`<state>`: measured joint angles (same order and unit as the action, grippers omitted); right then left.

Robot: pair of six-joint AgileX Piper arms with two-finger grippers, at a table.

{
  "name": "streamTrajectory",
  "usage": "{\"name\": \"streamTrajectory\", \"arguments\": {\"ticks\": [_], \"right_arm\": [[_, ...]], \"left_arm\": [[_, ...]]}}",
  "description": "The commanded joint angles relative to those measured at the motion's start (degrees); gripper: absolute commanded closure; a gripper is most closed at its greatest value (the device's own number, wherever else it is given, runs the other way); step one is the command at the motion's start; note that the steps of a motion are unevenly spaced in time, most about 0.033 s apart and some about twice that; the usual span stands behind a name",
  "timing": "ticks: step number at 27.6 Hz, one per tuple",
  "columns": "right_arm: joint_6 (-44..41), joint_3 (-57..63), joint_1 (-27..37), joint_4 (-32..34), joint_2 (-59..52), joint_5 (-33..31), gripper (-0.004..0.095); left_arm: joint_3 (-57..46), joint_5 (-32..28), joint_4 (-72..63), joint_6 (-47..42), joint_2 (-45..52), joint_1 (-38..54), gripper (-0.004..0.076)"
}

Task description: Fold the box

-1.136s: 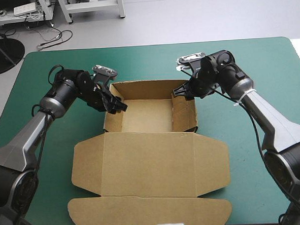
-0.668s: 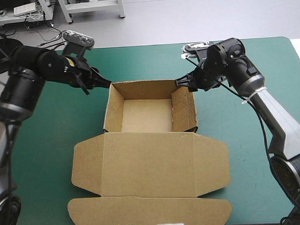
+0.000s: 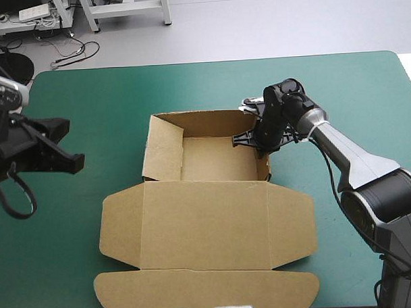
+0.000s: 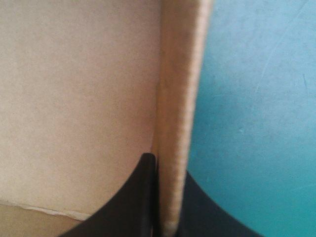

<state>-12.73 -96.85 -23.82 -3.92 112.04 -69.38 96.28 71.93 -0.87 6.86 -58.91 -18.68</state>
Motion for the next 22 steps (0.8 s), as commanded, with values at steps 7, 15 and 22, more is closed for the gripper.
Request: {"name": "streamTrajectory", "arguments": {"ticks": [7,15,22], "right_arm": [[1.0,-1.3,9.7,10.3,-10.4,-2.3,0.0928],[5.3,-1.2,29.5,13.1,-14.6,-2.3,0.0928],[9.0,-1.2,45.0,16.2,-12.8,-1.5,0.0928]], "left_arm": [[-22.5,1.4,7.5,-0.7,14.3,-0.1,0.0734],[-34.1,0.5,21.4,-5.4,18.9,-0.1,0.0734],[-37.4,-3.3,21.2,-5.5,20.8,-0.1,0.0734]]}}
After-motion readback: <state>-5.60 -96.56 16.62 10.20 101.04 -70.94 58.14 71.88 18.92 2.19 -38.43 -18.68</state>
